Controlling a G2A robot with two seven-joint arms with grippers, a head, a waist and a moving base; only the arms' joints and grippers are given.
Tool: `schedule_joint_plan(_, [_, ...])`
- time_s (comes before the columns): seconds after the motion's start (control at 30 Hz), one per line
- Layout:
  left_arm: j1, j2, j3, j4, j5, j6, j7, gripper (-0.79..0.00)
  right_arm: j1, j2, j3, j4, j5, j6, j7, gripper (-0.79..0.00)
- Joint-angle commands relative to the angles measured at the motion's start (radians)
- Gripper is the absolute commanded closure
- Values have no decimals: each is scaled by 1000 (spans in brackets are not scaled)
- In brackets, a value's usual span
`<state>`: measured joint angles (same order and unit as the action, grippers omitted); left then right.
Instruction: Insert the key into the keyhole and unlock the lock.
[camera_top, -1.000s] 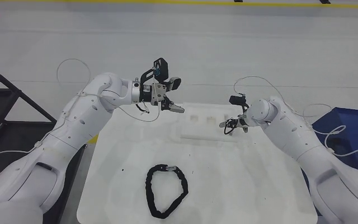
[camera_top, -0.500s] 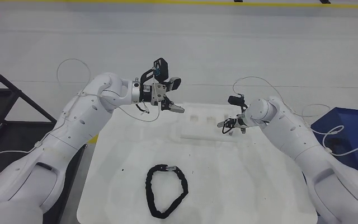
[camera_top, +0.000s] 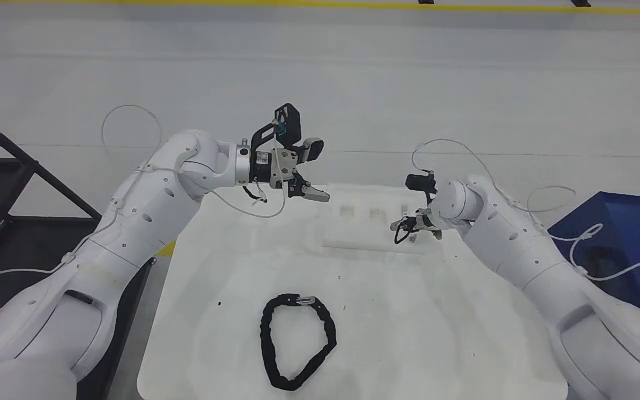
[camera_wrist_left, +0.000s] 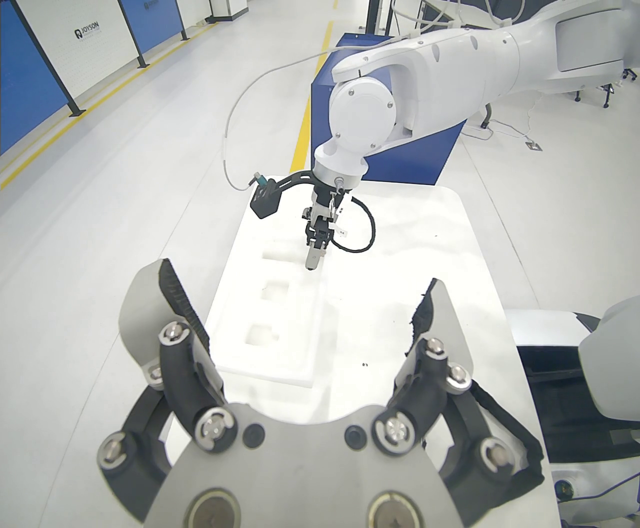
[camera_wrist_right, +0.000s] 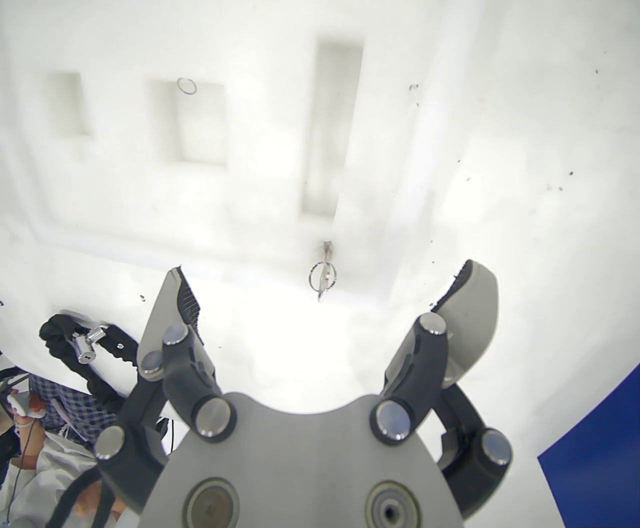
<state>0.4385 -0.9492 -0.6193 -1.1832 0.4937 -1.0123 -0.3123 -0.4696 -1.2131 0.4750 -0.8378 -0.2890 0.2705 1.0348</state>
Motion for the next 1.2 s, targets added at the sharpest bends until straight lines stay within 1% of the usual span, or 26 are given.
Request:
schedule_joint_plan(0.0, [0, 0, 0, 0, 0, 0, 0, -785, -8, 3, 7, -12, -5, 21, 5, -785])
schedule_joint_plan(0.13, [0, 0, 0, 0, 0, 0, 0, -785, -26, 10, 22, -45, -21, 46, 13, -739])
schedule_joint_plan(0.23, [0, 0, 0, 0, 0, 0, 0, -785, -37, 16, 35, -67, -34, 73, 14, -640])
schedule_joint_plan(0.3, [0, 0, 0, 0, 0, 0, 0, -785, -45, 20, 45, -78, -39, 82, 17, -539])
schedule_joint_plan(0.33, [0, 0, 0, 0, 0, 0, 0, -785, -49, 22, 50, -84, -41, 85, 18, -517])
schedule_joint_plan(0.4, [0, 0, 0, 0, 0, 0, 0, -785, -56, 25, 58, -91, -48, 100, 25, -511])
schedule_joint_plan(0.43, [0, 0, 0, 0, 0, 0, 0, -785, -58, 27, 61, -98, -53, 106, 29, -465])
schedule_joint_plan(0.47, [0, 0, 0, 0, 0, 0, 0, -785, -61, 28, 64, -102, -59, 112, 36, -440])
schedule_joint_plan(0.5, [0, 0, 0, 0, 0, 0, 0, -785, -61, 29, 65, -104, -68, 123, 45, -443])
schedule_joint_plan(0.6, [0, 0, 0, 0, 0, 0, 0, -785, -69, 32, 75, -108, -71, 129, 55, -406])
schedule_joint_plan(0.63, [0, 0, 0, 0, 0, 0, 0, -785, -72, 32, 80, -111, -68, 124, 55, -403])
schedule_joint_plan(0.83, [0, 0, 0, 0, 0, 0, 0, -785, -87, 29, 96, -108, -65, 109, 38, -329])
schedule_joint_plan(0.97, [0, 0, 0, 0, 0, 0, 0, -785, -93, 22, 101, -97, -63, 108, 28, -332])
schedule_joint_plan(1.07, [0, 0, 0, 0, 0, 0, 0, -785, -96, 16, 104, -84, -59, 106, 20, -289])
schedule_joint_plan(1.13, [0, 0, 0, 0, 0, 0, 0, -785, -98, 11, 106, -77, -56, 104, 15, -289])
schedule_joint_plan(1.17, [0, 0, 0, 0, 0, 0, 0, -785, -99, 9, 107, -73, -54, 104, 11, -277])
